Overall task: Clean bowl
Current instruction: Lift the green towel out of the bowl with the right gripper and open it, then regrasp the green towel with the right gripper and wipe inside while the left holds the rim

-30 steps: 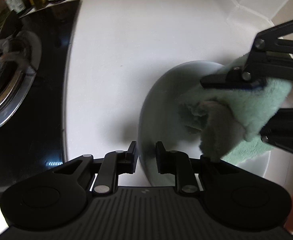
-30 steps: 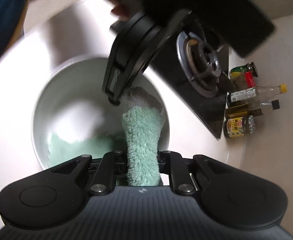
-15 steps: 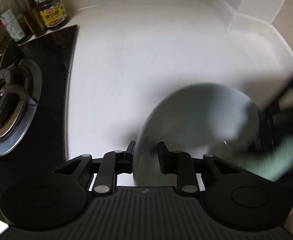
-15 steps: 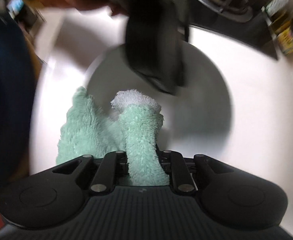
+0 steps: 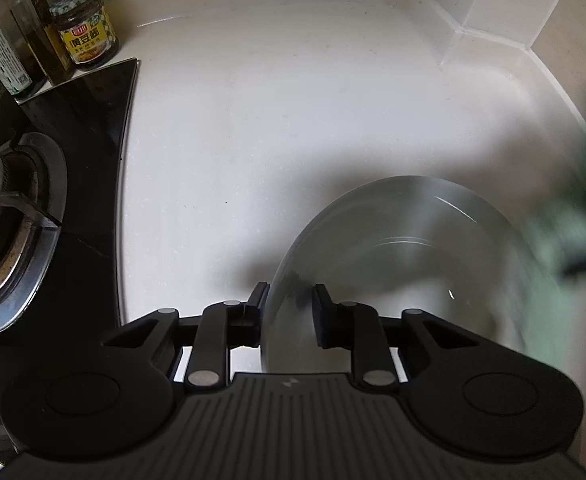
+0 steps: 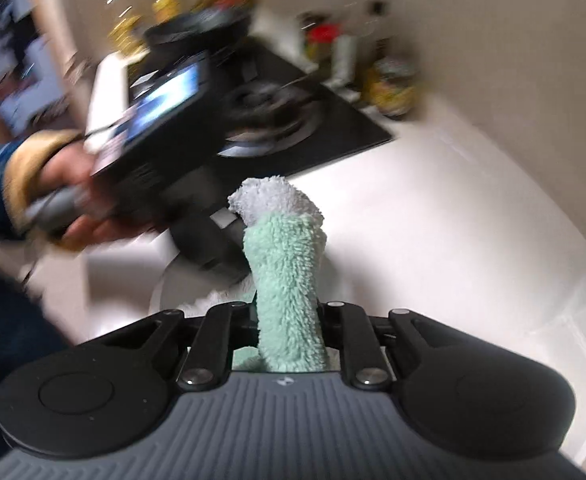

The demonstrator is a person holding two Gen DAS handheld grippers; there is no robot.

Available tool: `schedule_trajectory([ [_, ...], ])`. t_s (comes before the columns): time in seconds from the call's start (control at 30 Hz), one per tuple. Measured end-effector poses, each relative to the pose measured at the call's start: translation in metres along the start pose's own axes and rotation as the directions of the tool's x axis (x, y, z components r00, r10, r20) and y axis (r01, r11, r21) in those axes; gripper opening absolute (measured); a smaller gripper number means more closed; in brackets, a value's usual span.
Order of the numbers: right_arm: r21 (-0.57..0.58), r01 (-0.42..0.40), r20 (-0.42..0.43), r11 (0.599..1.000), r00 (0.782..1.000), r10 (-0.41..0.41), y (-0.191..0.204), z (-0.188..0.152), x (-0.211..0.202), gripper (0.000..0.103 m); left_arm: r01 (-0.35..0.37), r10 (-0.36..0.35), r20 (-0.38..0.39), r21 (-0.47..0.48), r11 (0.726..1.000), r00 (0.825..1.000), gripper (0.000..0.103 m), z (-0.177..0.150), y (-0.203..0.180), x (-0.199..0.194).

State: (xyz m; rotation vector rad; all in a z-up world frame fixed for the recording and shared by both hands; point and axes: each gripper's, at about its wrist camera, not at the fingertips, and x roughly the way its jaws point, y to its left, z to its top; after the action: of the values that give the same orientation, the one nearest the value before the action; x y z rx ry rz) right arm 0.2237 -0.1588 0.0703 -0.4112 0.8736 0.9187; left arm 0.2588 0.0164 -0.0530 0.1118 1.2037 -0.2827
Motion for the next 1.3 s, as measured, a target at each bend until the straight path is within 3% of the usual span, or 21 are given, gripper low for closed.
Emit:
schedule_trajectory([
  [0.1,0.079,0.062,-0.025,0.995,0.998,-0.06,-0.026,0.003,0.038,0.02,-0.001,0.001,-0.006,0.008,1.0,1.0,0.023,-0.003,-0.001,-0.001],
  [0.17,0.116,0.115,-0.06,0.987,0.992,-0.108,-0.038,0.003,0.056,0.035,0.0,0.0,-0.008,0.009,1.0,1.0,0.023,-0.005,0.001,-0.003],
  [0.27,0.123,0.104,-0.063,0.987,0.993,-0.097,-0.043,0.005,0.051,0.033,0.007,-0.007,-0.01,0.002,1.0,1.0,0.022,-0.007,0.004,-0.005],
  [0.47,0.119,0.194,0.028,0.974,0.98,-0.199,-0.05,0.012,0.012,0.033,0.008,-0.008,-0.011,0.004,1.0,1.0,0.017,-0.008,0.004,-0.006],
  [0.57,0.135,0.177,0.021,0.975,0.983,-0.182,-0.05,0.006,0.014,0.033,0.002,-0.002,-0.014,0.013,1.0,1.0,0.018,-0.007,0.002,-0.007],
  [0.67,0.106,0.267,0.074,0.958,0.959,-0.275,-0.039,-0.001,0.009,0.033,0.012,-0.011,-0.016,0.009,1.0,1.0,0.018,-0.007,0.005,-0.007],
  [0.77,0.13,0.284,0.18,0.95,0.936,-0.304,-0.034,-0.004,-0.011,0.033,0.013,-0.013,-0.016,0.007,1.0,1.0,0.018,-0.008,0.006,-0.007],
  [0.83,0.131,0.299,0.191,0.945,0.928,-0.32,-0.031,-0.007,-0.018,0.034,0.008,-0.008,-0.017,0.01,1.0,1.0,0.018,-0.007,0.005,-0.007],
  [0.93,0.084,0.179,0.03,0.98,0.983,-0.182,-0.03,-0.018,0.003,0.032,0.009,-0.009,-0.017,0.014,1.0,1.0,0.018,-0.007,0.005,-0.007],
  [1.03,0.094,0.198,-0.023,0.976,0.98,-0.197,-0.033,-0.029,0.023,0.033,0.009,-0.009,-0.018,0.02,1.0,1.0,0.018,-0.007,0.005,-0.007],
  [1.13,0.167,0.091,-0.056,0.982,0.995,-0.083,-0.046,-0.03,0.038,0.032,0.004,-0.003,-0.019,0.036,0.999,1.0,0.018,-0.007,0.003,-0.006],
  [1.2,0.148,0.076,-0.1,0.986,0.993,-0.062,-0.049,-0.025,0.053,0.032,0.003,-0.002,-0.019,0.045,0.999,1.0,0.018,-0.007,0.001,-0.006],
  [1.23,0.134,0.06,-0.138,0.989,0.99,-0.041,-0.049,-0.02,0.064,0.031,0.003,-0.002,-0.019,0.049,0.999,1.0,0.018,-0.007,0.001,-0.006],
  [1.3,0.109,0.041,-0.189,0.993,0.982,-0.02,-0.048,-0.014,0.08,0.019,0.002,0.0,-0.019,0.071,0.997,1.0,0.018,-0.007,-0.001,-0.005],
])
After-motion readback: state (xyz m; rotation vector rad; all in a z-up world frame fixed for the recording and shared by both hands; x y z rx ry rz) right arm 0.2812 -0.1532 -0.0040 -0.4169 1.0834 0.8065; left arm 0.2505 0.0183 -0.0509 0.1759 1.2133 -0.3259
